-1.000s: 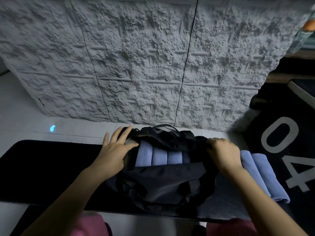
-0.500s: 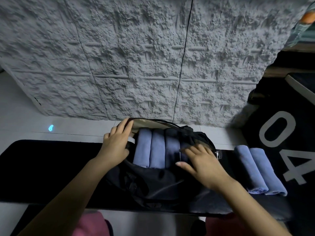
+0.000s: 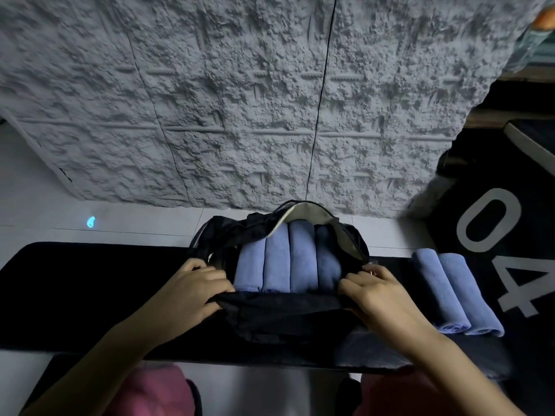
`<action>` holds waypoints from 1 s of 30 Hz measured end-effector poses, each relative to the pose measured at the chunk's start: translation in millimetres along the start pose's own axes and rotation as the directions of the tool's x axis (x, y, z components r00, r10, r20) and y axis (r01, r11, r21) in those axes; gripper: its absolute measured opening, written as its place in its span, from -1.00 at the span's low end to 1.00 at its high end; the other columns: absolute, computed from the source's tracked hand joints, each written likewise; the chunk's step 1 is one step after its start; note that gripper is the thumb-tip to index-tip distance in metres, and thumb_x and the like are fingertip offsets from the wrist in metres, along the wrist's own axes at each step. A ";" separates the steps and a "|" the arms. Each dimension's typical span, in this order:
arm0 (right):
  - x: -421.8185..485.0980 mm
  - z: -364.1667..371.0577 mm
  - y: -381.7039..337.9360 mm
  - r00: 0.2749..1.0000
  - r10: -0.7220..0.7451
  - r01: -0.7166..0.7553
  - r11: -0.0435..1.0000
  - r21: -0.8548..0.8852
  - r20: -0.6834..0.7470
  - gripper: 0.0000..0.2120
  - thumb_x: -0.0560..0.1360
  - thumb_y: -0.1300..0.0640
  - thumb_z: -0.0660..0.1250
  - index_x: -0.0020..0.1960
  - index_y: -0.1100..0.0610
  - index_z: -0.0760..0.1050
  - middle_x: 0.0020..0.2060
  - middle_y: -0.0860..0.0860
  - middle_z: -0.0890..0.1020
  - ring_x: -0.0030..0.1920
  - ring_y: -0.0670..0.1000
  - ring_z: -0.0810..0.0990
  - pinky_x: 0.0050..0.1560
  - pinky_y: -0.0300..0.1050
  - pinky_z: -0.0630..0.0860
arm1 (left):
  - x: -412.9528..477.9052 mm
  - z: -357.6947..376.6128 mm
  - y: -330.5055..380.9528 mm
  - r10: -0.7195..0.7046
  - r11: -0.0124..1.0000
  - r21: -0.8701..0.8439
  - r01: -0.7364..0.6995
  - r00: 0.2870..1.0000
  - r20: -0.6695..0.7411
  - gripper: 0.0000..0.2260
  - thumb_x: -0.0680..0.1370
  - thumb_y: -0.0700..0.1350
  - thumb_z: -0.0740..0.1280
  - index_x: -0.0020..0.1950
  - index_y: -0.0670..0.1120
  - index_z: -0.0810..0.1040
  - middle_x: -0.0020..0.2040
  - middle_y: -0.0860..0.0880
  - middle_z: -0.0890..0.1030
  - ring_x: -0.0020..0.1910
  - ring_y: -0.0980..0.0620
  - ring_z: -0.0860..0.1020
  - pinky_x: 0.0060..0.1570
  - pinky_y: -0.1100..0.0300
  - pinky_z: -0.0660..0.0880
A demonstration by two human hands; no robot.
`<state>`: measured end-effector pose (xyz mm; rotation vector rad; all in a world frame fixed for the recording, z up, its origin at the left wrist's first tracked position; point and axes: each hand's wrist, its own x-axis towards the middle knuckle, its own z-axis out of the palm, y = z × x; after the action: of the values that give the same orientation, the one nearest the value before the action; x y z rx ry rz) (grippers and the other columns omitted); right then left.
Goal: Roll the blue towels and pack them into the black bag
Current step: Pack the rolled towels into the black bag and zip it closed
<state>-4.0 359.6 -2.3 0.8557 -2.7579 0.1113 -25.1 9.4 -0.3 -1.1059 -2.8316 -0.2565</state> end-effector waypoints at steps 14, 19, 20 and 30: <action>-26.7 3.1 1.8 0.993 0.018 -0.047 0.965 0.257 0.114 -0.57 0.50 -0.31 0.19 0.25 -0.09 0.40 0.13 -0.19 0.48 0.23 -0.12 0.41 0.30 -0.17 0.31 | 23.5 7.0 68.0 -0.137 0.986 -0.117 0.122 0.981 -0.136 -0.79 0.49 0.24 0.19 -0.11 0.16 0.51 -0.19 0.25 0.53 -0.12 0.28 0.45 0.16 0.27 0.21; -39.0 5.6 27.9 0.967 0.252 -0.245 0.890 0.385 0.032 -0.60 0.56 -0.23 0.10 0.28 -0.07 0.42 0.23 -0.20 0.45 0.27 -0.15 0.39 0.27 -0.24 0.35 | 58.4 16.1 113.9 -0.207 0.963 -0.220 0.158 0.953 -0.220 -0.82 0.54 0.11 0.17 -0.10 0.11 0.53 -0.16 0.20 0.51 -0.13 0.17 0.48 0.01 0.22 0.33; -42.7 9.7 36.5 0.956 0.292 -0.279 0.879 0.387 0.025 -0.60 0.56 -0.21 0.10 0.27 -0.05 0.44 0.23 -0.18 0.46 0.25 -0.14 0.40 0.27 -0.23 0.35 | 70.6 17.0 127.5 -0.198 0.959 -0.246 0.138 0.951 -0.239 -0.84 0.55 0.08 0.18 -0.08 0.09 0.53 -0.13 0.18 0.51 -0.11 0.14 0.48 -0.02 0.23 0.34; -111.7 51.0 170.5 0.361 0.923 -0.923 0.332 0.195 0.137 -0.57 0.58 0.10 0.17 0.43 0.14 0.26 0.39 0.18 0.30 0.30 0.30 0.28 0.20 0.18 0.34 | 226.6 80.9 264.2 0.044 0.964 -0.265 -0.016 0.994 0.100 -0.77 0.55 -0.25 0.20 0.18 -0.20 0.48 0.26 -0.11 0.42 0.22 -0.14 0.39 0.15 -0.02 0.40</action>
<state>-22.6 553.8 -80.4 -0.8566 -2.8539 0.6579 -13.8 366.3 -14.4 -1.2440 -2.9331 -0.6071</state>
